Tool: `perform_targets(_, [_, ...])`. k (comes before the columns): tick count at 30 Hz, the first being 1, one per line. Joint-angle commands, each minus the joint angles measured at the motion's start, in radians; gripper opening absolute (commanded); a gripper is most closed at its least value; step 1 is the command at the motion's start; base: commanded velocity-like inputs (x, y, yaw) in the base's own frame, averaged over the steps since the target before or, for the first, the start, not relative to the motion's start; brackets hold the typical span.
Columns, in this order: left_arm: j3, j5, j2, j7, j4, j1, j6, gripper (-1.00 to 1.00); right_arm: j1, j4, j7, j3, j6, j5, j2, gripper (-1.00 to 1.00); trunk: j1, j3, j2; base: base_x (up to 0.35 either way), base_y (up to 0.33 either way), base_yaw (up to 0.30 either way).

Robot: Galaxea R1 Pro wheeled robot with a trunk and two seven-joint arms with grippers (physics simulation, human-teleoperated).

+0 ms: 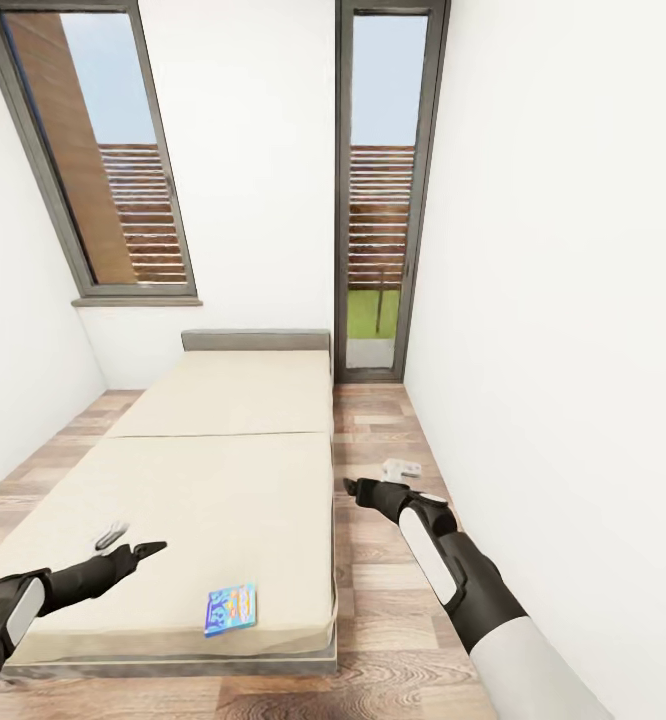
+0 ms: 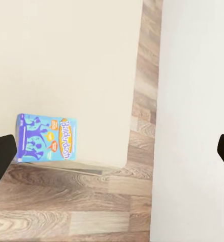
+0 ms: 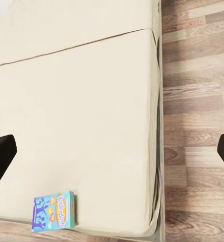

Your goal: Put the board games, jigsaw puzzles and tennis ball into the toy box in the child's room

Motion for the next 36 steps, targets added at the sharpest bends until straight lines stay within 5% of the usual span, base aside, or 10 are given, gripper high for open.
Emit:
perform_targets(1, [0.013,0.003,0.0,-0.002,0.005,-0.001,0.006,1.0,-0.001,-0.001,-0.015,0.001,0.004,-0.011,0.0,1.0,0.004,-0.005,-0.009,0.0,0.0,0.0])
perform_targets(6, [0.085,0.003,-0.001,-0.001,0.014,-0.001,0.006,1.0,-0.001,-0.001,-0.036,0.0,0.013,-0.011,0.0,1.0,0.023,-0.021,-0.044,0.0,0.0,0.0])
perform_targets(10, [0.107,0.002,-0.001,-0.001,0.015,-0.001,0.005,1.0,0.0,0.0,-0.04,0.0,0.015,-0.011,0.0,1.0,0.039,-0.033,-0.072,0.0,0.0,0.0])
perform_targets(36, [0.114,0.002,-0.015,0.003,0.018,-0.001,0.004,1.0,-0.001,-0.002,-0.041,0.001,0.017,-0.013,0.001,1.0,0.138,-0.115,-0.254,0.0,0.0,0.0])
